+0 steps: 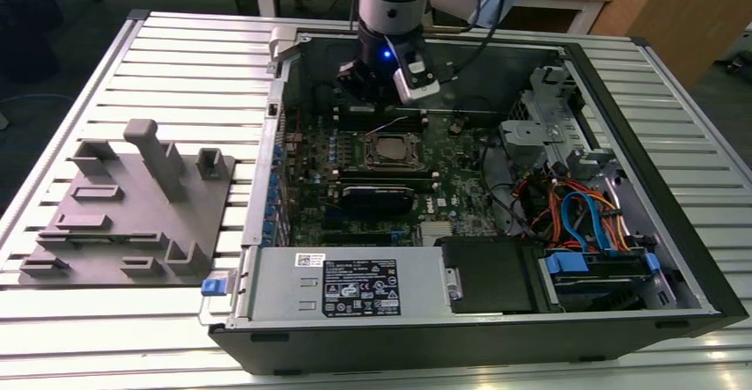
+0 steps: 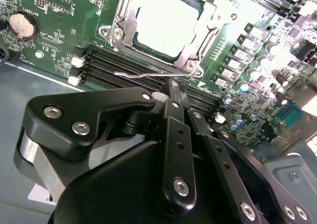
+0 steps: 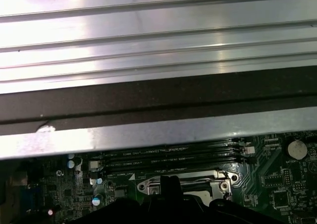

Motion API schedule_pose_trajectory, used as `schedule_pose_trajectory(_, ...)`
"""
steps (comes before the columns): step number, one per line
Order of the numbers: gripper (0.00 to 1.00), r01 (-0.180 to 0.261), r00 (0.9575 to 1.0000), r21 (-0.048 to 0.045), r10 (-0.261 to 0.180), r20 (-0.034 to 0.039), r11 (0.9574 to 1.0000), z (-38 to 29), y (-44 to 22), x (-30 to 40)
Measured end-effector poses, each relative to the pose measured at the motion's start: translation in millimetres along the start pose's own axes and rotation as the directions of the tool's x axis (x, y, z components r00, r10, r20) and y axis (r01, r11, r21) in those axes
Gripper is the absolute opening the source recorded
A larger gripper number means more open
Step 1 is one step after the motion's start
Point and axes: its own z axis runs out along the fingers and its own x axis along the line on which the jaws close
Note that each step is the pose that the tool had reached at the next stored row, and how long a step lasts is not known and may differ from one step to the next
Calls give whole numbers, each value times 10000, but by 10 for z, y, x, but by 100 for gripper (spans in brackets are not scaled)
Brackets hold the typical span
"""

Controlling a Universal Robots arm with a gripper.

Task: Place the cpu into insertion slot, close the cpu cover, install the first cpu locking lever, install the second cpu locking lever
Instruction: 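Install the first cpu locking lever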

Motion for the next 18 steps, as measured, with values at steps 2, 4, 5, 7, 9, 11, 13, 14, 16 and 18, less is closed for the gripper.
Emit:
schedule_pose_trajectory(2, 10, 2, 10000, 1, -2, 0, 10000, 17, -2, -4)
schedule_pose_trajectory(4, 10, 1, 10000, 0, -1, 0, 10000, 35, 0, -10)
schedule_pose_trajectory(5, 10, 1, 10000, 1, -1, 0, 10000, 42, 4, -14)
schedule_pose_trajectory(7, 10, 2, 10000, 2, -2, -1, 10000, 52, 11, -26)
schedule_pose_trajectory(9, 10, 2, 10000, 0, -2, 0, 10000, 58, 18, -42)
schedule_pose_trajectory(11, 10, 2, 10000, 1, -2, 0, 10000, 61, 25, -54)
schedule_pose_trajectory(13, 10, 1, 10000, -1, -1, 0, 10000, 66, 28, -64)
schedule_pose_trajectory(14, 10, 1, 10000, 0, -1, 0, 10000, 68, 28, -68)
schedule_pose_trajectory(16, 10, 2, 10000, 2, -2, -1, 10000, 69, 29, -74)
schedule_pose_trajectory(18, 10, 0, 10000, 4, 0, -1, 10000, 70, 32, -90)
